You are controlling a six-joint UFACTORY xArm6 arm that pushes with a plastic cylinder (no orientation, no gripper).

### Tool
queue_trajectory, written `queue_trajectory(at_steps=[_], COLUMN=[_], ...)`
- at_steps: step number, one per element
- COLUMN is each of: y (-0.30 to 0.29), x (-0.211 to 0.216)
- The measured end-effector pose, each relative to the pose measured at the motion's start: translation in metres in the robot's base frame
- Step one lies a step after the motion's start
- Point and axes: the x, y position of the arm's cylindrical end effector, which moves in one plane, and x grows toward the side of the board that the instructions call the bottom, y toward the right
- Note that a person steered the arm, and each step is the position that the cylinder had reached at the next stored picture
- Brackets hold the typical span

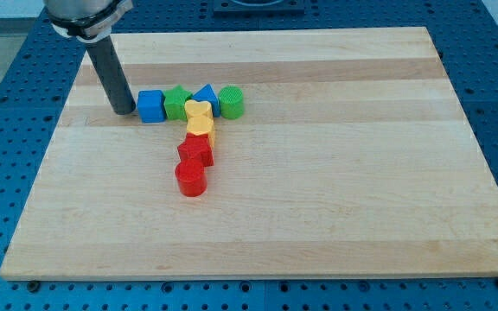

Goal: Slightly push the blue cube close to the green star

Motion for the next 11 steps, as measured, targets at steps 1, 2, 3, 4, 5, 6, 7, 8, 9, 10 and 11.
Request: queue_trajectory(at_steps=[1, 2, 3, 4, 5, 6, 7, 8, 9, 10, 11], y=[0.008, 0.008, 0.010, 0.012, 0.012, 0.016, 0.016, 0.016, 0.016, 0.021, 0.031], x=[0.000, 0.000, 0.000, 0.000, 0.000, -0.002, -0.001, 0.016, 0.037, 0.044, 0.044])
